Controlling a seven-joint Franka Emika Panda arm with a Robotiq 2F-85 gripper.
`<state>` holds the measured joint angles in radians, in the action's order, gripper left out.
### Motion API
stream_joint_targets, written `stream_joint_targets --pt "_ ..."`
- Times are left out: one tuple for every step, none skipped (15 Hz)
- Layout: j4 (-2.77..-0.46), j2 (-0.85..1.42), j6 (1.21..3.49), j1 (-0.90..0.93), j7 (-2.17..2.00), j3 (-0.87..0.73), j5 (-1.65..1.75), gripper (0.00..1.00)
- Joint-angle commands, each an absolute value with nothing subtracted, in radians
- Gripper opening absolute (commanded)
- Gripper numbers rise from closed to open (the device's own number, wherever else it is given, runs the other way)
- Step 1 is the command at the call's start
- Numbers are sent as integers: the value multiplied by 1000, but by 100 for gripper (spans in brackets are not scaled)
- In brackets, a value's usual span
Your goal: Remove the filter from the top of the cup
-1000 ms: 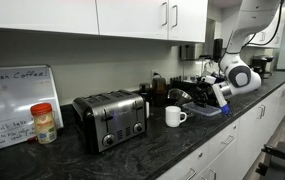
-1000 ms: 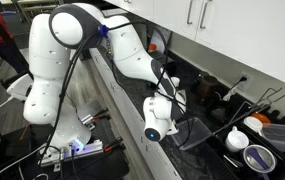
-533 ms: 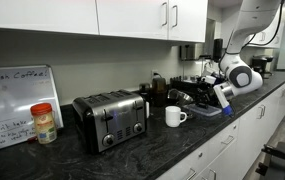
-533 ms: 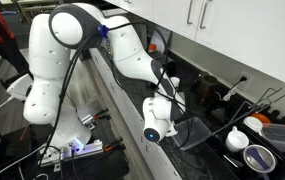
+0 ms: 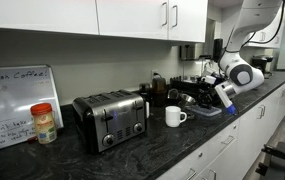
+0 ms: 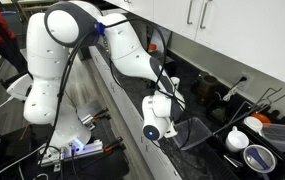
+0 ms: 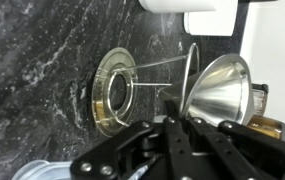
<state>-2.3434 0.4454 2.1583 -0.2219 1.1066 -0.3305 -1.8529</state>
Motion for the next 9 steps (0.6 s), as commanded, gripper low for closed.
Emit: stream_joint_targets --pt "-2377 393 2229 -203 1107 -335 -1812 1" --pt "-2379 388 2241 -201 1108 -331 -1804 1" --pt "-2381 383 2253 -198 1106 -329 -1796 1" --pt "-2382 380 2262 -196 1105 -327 -1790 1" --pt "-2382 381 2270 -193 1105 -325 -1786 1" --pt "-2381 380 2279 -191 1104 -324 -1782 1" --pt "-2381 379 2286 -188 1101 -322 -1777 1" --pt "-2381 378 2292 -185 1100 -321 -1771 1" --pt "-2381 377 2297 -183 1100 -320 -1766 1"
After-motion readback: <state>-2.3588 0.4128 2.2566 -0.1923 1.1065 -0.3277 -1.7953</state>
